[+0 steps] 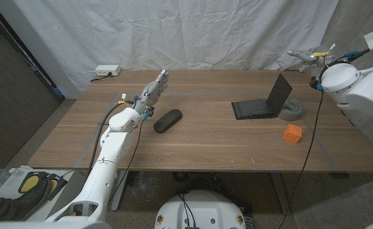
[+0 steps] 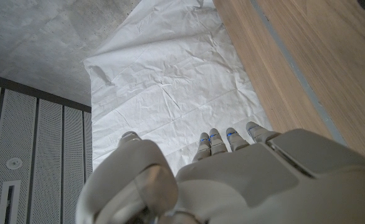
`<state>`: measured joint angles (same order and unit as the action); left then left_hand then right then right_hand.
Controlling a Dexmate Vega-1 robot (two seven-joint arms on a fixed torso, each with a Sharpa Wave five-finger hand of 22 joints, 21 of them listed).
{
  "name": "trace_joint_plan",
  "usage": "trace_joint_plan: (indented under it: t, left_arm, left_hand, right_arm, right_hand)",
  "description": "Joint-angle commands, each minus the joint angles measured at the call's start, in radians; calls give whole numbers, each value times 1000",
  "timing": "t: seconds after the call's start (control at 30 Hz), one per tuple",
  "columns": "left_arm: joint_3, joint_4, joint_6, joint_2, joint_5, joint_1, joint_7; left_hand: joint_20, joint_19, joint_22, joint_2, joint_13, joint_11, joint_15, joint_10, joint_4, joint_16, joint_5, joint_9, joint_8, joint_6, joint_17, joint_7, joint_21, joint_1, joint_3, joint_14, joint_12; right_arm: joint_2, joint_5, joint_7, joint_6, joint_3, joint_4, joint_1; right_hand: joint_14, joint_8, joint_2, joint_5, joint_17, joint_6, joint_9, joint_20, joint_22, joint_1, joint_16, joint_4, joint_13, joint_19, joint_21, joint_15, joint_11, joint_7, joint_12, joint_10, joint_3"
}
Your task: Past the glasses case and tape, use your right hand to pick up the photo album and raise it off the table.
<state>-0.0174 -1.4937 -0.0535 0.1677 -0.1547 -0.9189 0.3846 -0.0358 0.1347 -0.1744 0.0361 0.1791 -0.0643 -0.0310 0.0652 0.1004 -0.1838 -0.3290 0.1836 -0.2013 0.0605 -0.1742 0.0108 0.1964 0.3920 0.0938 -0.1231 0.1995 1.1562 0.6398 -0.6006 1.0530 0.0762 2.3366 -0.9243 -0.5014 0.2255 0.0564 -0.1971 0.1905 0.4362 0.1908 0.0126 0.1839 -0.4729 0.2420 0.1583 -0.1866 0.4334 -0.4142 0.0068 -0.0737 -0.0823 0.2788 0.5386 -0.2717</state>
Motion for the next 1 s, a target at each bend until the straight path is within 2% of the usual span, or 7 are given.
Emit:
trace_joint_plan:
  t: [0.03, 0.23, 0.47, 0.6, 1.0]
  left_arm:
    - [-5, -16, 3, 5, -2, -14, -4]
    - [-8, -24, 10, 9, -3, -21, -2]
    - [-13, -30, 18, 12, -1, -26, -3]
    - [-15, -27, 16, 14, -2, -24, 2]
    - [-19, -42, 10, 10, -2, -37, -2]
  left_hand:
    - [-66, 12, -4, 1, 5, 4, 4, 3, 0, 1, -3, 5, 3, -2, -4, -5, -1, 17, 8, -3, -1]
    - [-65, 12, -4, 2, 5, 2, 3, 4, -1, 0, -3, 5, 3, -1, -4, -5, -1, 19, 8, -3, -2]
    - [-64, 13, -4, 2, 5, 1, 2, 5, -2, 1, -3, 5, 3, 0, -4, -4, -1, 20, 9, -3, -2]
    - [-64, 13, -4, 3, 5, 2, 3, 5, -2, 1, -3, 5, 3, -1, -4, -5, -1, 22, 9, -4, -2]
    - [-63, 14, -4, 4, 5, 2, 3, 8, -3, 1, -3, 5, 3, -2, -4, -5, -1, 25, 10, -5, -3]
  right_arm:
    - [-14, -9, 44, 111, 147, -28, 167]
    - [-37, -29, 84, 165, 224, -52, 253]
    - [-56, -54, 126, 232, 294, -66, 332]
    - [-67, -69, 149, 268, 335, -74, 375]
    - [-80, -92, 188, 334, 373, -82, 432]
  right_hand:
    - [-14, 2, 10, -8, 4, 8, 3, -6, 3, -4, 5, -4, -3, 21, -1, -2, -3, -7, 8, 14, 3]
    - [-27, -3, 14, -10, 4, 1, 3, -8, 3, -5, 7, -6, -2, 32, -2, 8, -10, -16, 6, 16, 6]
    - [-29, -1, 19, -12, 5, 12, 3, -18, 4, 0, 5, -11, -2, 32, 1, 16, -14, 3, 2, 15, 11]
    - [-30, -1, 21, -12, 5, 14, 3, -19, 4, 3, 4, -13, -2, 35, 2, 16, -16, -2, 1, 15, 13]
    - [-39, -3, 25, -15, 6, 18, 4, -29, 4, 9, 4, -18, -2, 39, 5, 28, -29, -20, -3, 15, 18]
